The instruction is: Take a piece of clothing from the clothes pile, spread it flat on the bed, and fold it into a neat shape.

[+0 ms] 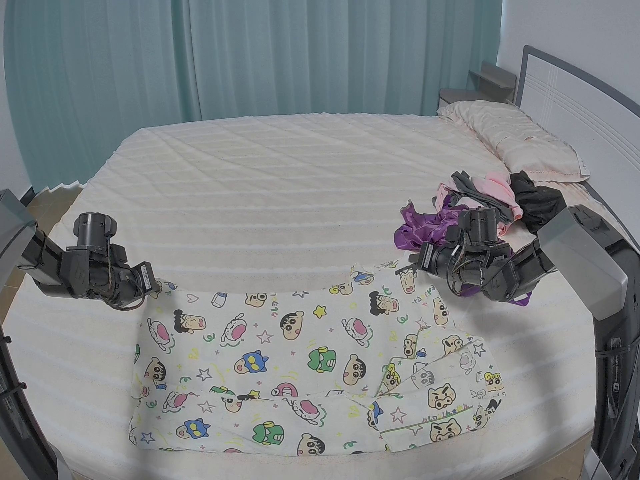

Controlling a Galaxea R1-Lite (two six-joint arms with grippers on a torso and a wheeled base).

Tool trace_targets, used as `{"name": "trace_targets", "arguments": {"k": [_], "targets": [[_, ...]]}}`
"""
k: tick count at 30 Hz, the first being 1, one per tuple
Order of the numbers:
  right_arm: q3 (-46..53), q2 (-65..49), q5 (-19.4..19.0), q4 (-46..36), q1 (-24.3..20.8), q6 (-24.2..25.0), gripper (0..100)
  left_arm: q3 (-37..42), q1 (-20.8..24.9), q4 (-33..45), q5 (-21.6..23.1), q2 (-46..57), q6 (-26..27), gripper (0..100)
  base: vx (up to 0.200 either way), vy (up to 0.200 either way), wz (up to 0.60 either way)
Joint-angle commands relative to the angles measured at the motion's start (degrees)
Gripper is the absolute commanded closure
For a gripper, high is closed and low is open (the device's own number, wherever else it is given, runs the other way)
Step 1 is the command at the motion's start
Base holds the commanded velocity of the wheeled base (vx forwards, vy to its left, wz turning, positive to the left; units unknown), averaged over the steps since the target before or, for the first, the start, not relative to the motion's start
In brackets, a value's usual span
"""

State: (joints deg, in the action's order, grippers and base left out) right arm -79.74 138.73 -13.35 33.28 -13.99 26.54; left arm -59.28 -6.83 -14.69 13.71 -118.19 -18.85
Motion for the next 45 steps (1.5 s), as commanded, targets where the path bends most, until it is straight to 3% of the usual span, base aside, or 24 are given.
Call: {"name": "trace_targets", "arguments": {"k": [1,19,29,45], "targets": [[0.1,-1.0,0.0,0.0,-0.1,-0.1,100,-0.3,0.0,-0.1,-0.1,-0.2,0.0,100,0.000,0.000,0.00],[0.4,-0.7,1.7,2.3,0.0,-0.1,100,-2.2,0.0,-0.3,-0.2,-3.0,0.0,100,0.000,0.000,0.00],[5.5,-5.1,1.7,2.2,0.1,-1.2,100,0.1,-0.2,0.0,-0.2,-1.2,0.2,100,0.000,0.000,0.00],[19.1,-13.8,0.5,2.4,-0.2,-5.0,100,8.6,-0.4,-0.2,-0.1,5.8,4.8,100,0.000,0.000,0.00]]}}
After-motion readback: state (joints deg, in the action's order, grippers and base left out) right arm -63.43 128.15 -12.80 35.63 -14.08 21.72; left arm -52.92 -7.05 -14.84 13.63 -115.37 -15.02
